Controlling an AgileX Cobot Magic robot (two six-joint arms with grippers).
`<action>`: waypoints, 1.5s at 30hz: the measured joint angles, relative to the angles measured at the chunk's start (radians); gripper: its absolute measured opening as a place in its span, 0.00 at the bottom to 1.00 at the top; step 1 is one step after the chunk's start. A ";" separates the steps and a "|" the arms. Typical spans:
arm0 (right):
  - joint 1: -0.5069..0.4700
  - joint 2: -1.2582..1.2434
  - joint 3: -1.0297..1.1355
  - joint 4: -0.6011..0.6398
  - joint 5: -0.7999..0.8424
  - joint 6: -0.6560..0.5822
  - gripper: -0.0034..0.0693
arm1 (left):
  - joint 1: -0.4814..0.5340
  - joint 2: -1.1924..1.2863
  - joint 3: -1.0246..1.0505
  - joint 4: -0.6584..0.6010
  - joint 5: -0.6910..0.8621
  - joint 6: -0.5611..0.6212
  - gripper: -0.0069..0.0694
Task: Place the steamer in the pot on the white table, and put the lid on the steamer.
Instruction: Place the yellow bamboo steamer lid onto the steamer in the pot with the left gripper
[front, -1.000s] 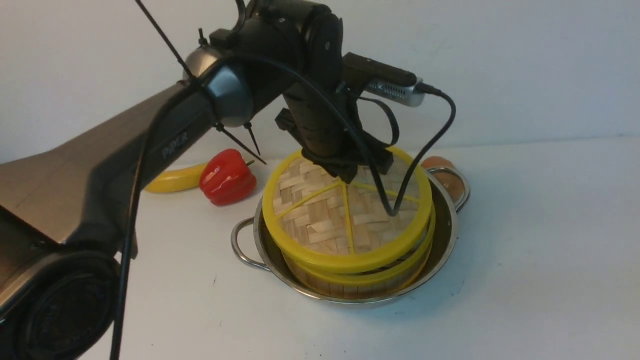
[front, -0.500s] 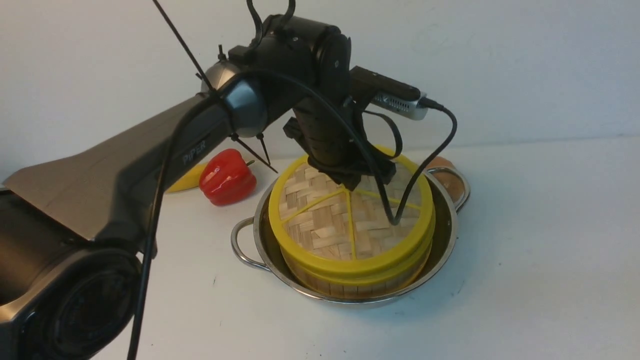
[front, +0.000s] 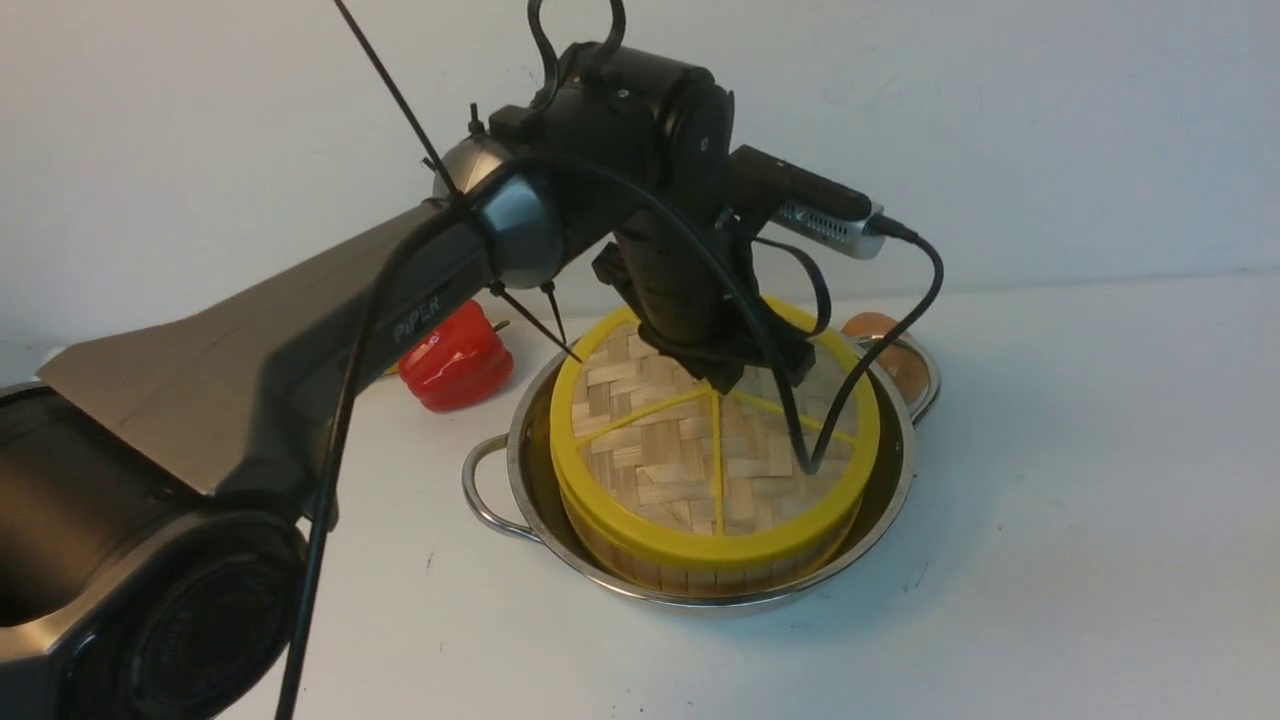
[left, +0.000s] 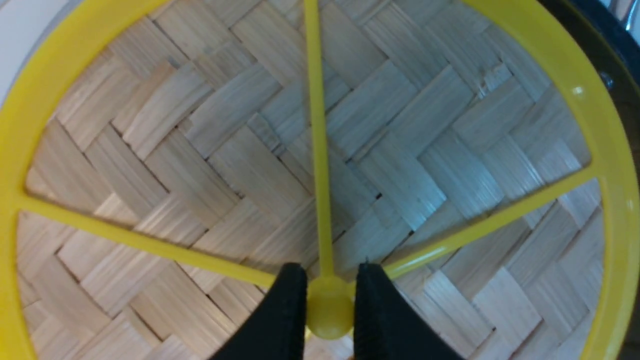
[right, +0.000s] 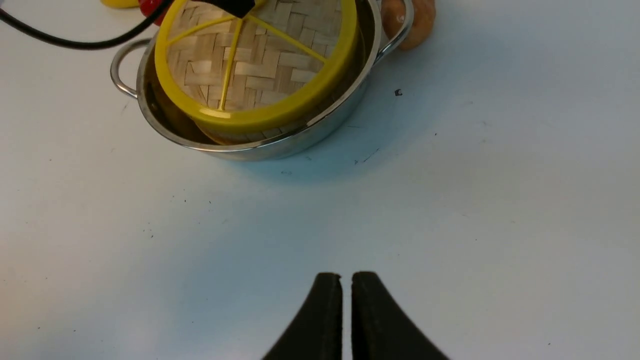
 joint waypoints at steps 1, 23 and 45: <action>0.000 0.000 0.000 0.000 0.000 0.000 0.11 | 0.000 0.000 0.000 0.003 0.000 0.000 0.24; 0.000 0.000 0.000 0.002 0.001 0.000 0.13 | -0.006 0.001 0.000 0.060 0.002 -0.048 0.24; 0.000 0.000 0.000 0.002 0.001 0.001 0.13 | -0.008 -0.007 0.000 0.096 0.022 -0.085 0.24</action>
